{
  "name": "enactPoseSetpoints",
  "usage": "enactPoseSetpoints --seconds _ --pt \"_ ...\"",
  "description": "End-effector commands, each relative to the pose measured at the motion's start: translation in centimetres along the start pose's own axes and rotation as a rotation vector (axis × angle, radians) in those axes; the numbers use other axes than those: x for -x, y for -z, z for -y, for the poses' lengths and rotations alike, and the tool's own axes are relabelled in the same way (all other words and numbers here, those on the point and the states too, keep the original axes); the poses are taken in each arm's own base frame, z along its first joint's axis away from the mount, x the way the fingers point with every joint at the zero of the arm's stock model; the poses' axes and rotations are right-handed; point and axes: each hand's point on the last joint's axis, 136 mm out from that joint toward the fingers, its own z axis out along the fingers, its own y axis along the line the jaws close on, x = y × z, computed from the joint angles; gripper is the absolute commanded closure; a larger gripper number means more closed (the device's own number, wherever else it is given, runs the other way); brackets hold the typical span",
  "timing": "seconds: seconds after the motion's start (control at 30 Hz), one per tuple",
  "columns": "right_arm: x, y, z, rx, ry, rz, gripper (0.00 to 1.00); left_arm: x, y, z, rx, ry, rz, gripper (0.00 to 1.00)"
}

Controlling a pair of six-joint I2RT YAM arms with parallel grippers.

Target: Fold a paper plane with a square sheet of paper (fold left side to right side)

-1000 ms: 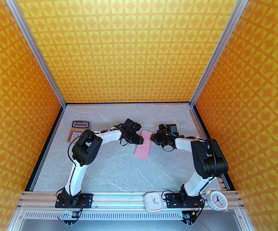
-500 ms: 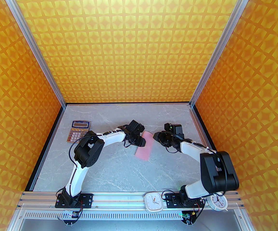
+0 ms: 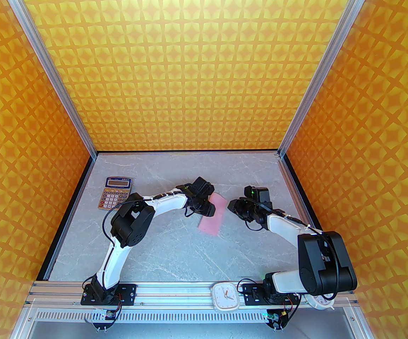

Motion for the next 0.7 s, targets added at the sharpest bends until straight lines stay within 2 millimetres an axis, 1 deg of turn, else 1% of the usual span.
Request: enactPoseSetpoints --seconds 0.0,0.3,0.47,0.5,0.6,0.63,0.67 --pt "0.46 0.43 -0.06 -0.004 -0.006 0.027 0.67 -3.45 -2.15 -1.05 0.048 -0.003 -0.127 0.54" --pt "0.67 0.18 -0.15 -0.001 -0.006 0.024 0.67 -3.87 -2.46 -0.97 0.052 -0.027 -0.148 0.53" --pt "0.65 0.02 -0.29 0.007 -0.01 0.02 0.72 -3.88 -2.53 -1.05 0.054 -0.03 -0.156 0.53" --pt "0.59 -0.03 -0.26 0.008 -0.011 0.018 0.74 -3.92 -2.57 -1.07 0.055 -0.03 -0.158 0.53" --pt "0.51 -0.16 -0.32 0.017 -0.019 0.014 0.93 -3.89 -2.57 -0.99 0.054 -0.03 -0.157 0.53" --pt "0.39 -0.22 -0.35 0.021 -0.021 0.011 0.98 -3.91 -2.6 -1.03 0.054 -0.03 -0.157 0.53" --pt "0.32 -0.28 -0.38 0.025 -0.026 0.011 1.0 -3.82 -2.54 -1.0 0.054 -0.03 -0.156 0.53"
